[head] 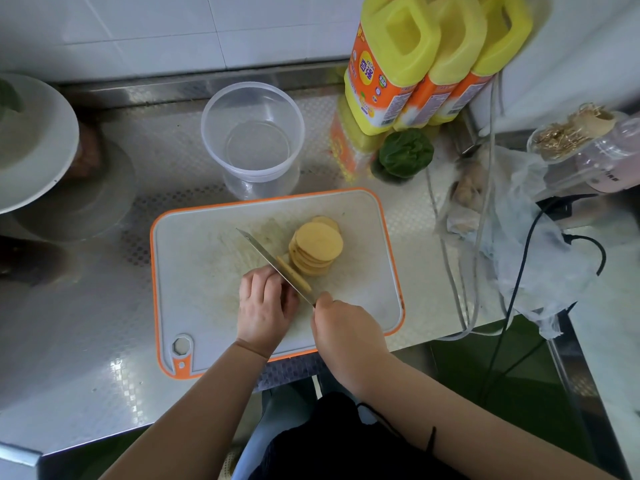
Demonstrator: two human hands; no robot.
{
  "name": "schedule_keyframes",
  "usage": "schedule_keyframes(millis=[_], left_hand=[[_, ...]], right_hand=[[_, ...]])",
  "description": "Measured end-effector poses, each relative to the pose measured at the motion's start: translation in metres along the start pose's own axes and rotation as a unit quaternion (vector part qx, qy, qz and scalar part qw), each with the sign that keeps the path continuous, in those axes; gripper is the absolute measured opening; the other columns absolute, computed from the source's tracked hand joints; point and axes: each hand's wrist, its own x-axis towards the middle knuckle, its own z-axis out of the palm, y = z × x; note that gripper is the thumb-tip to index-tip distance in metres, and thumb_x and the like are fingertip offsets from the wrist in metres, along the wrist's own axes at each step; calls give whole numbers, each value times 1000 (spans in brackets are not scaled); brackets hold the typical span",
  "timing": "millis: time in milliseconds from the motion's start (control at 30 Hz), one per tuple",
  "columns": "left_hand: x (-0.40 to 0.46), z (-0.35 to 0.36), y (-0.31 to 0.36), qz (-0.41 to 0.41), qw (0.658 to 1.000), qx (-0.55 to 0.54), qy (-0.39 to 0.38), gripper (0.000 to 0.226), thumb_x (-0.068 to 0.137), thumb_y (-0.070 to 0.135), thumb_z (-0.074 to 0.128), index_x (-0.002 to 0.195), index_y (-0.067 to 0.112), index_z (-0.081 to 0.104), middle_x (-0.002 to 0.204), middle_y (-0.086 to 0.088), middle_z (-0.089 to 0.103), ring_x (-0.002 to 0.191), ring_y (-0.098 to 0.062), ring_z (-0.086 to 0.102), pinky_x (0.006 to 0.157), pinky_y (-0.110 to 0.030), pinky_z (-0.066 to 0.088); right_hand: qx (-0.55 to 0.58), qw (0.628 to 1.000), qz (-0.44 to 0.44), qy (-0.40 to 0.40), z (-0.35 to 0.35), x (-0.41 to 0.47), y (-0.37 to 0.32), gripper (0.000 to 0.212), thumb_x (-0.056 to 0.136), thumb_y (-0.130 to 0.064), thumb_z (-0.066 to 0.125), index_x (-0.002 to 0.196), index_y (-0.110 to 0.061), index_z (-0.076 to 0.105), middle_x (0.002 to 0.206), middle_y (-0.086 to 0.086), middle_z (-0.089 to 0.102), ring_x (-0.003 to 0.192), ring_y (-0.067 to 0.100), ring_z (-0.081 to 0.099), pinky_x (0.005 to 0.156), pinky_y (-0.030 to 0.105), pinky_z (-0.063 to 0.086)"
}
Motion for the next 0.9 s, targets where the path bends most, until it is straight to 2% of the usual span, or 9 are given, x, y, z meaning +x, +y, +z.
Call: schedule_keyframes(millis=[33,100,167,433,567,700,900], left_hand=[[0,0,0,-2,1000,1,1,11,90,12,55,99,9,49,107,-8,48,90,-29,47,84,-35,40],[-1,1,0,-3,1000,-1,4,8,94,15,51,100,9,49,107,-8,48,90,-29,47,83,-36,40],[1,1,1,1,1000,-3,5,12,100,20,45,101,9,49,108,-7,48,90,-29,47,84,-35,40],[-1,1,-2,-8,1000,0,-16,8,95,17,51,100,11,49,110,-7,49,91,-29,49,84,-36,41],[-10,-9,-2,-3,1000,-5,-14,15,103,22,41,99,10,49,107,-8,49,89,-29,49,83,-36,41],[-15,-11,-2,-9,1000,5,-12,16,104,22,40,100,10,49,108,-8,50,88,-29,49,84,-35,40],[-11,-9,2,-3,1000,3,2,18,105,23,38,97,11,48,106,-7,48,88,-29,47,82,-35,40]], right_hand=[[1,1000,-12,0,-2,2,0,30,62,-12,83,71,-11,55,52,0,55,44,18,59,42,21,25],[4,997,-21,-69,-5,7,-1,6,92,-11,54,98,-9,52,82,5,64,78,24,66,56,28,35],[25,996,-15,-86,-3,11,1,11,98,-10,42,106,-8,50,94,7,65,89,26,65,62,29,38],[43,993,3,-106,5,27,6,11,97,-12,44,103,-7,52,94,9,65,89,28,63,65,31,39],[30,998,-2,-62,7,20,2,6,92,-13,56,92,-7,58,79,7,66,73,25,65,56,29,39],[21,993,-8,-117,11,17,-3,14,97,-10,44,108,-7,52,96,8,66,90,28,65,66,32,43],[7,991,-11,-135,6,17,-2,20,96,-5,43,116,-5,48,103,9,64,97,28,64,75,33,48]])
